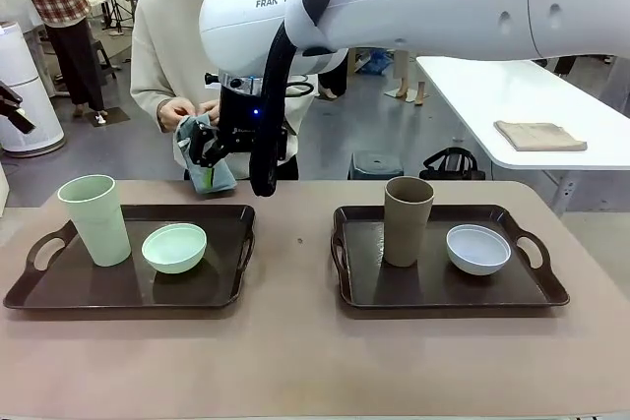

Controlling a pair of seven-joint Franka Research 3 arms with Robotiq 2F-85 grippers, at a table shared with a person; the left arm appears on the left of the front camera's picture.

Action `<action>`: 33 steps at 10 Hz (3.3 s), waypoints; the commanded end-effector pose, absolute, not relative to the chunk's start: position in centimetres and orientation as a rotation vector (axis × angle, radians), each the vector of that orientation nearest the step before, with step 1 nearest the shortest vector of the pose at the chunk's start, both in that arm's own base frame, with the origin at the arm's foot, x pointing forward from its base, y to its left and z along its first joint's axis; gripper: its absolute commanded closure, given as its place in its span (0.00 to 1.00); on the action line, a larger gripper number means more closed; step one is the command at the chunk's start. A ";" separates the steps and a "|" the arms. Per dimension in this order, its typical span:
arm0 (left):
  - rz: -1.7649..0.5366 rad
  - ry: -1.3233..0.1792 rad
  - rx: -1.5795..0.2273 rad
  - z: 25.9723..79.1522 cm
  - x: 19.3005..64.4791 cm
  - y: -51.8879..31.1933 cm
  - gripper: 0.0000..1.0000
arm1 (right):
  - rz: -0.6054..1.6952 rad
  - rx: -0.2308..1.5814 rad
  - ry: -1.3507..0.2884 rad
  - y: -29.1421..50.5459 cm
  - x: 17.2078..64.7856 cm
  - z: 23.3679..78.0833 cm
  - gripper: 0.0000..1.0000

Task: Set up a tray with a mat and arrange the tableware.
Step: Pick up the Picnic Bowl and Reusable plastic cup from the Handle tray in front of the human's position and hold them in the air.

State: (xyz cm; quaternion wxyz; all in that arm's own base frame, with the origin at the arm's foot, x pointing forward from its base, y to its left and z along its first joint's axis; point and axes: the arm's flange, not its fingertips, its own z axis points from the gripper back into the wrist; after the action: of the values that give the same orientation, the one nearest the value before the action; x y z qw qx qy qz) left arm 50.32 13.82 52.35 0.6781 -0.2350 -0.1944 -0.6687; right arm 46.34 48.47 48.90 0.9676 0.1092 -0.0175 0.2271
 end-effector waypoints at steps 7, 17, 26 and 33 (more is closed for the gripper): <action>-1.510 -0.520 -0.499 47.3 50.4 16.0 0.00 | 0.328 0.083 -0.209 53.8 44.0 43.8 0.00; -1.436 -0.521 -0.700 39.0 50.5 17.6 0.00 | 0.357 0.145 -0.195 55.0 44.7 39.8 0.00; -1.414 -0.670 -0.721 35.9 51.8 15.2 0.00 | 0.046 0.089 -0.196 57.8 45.3 36.2 0.00; -1.441 -0.696 -0.825 32.5 52.7 13.6 0.00 | 0.087 0.099 -0.140 58.5 45.7 34.4 0.00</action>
State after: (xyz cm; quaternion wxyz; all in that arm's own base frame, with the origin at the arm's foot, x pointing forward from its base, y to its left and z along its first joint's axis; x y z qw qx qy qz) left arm 52.66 13.88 33.01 0.6384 -0.3523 -0.2839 -0.6227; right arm 45.37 57.85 34.25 0.9947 0.0484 -0.0835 0.0348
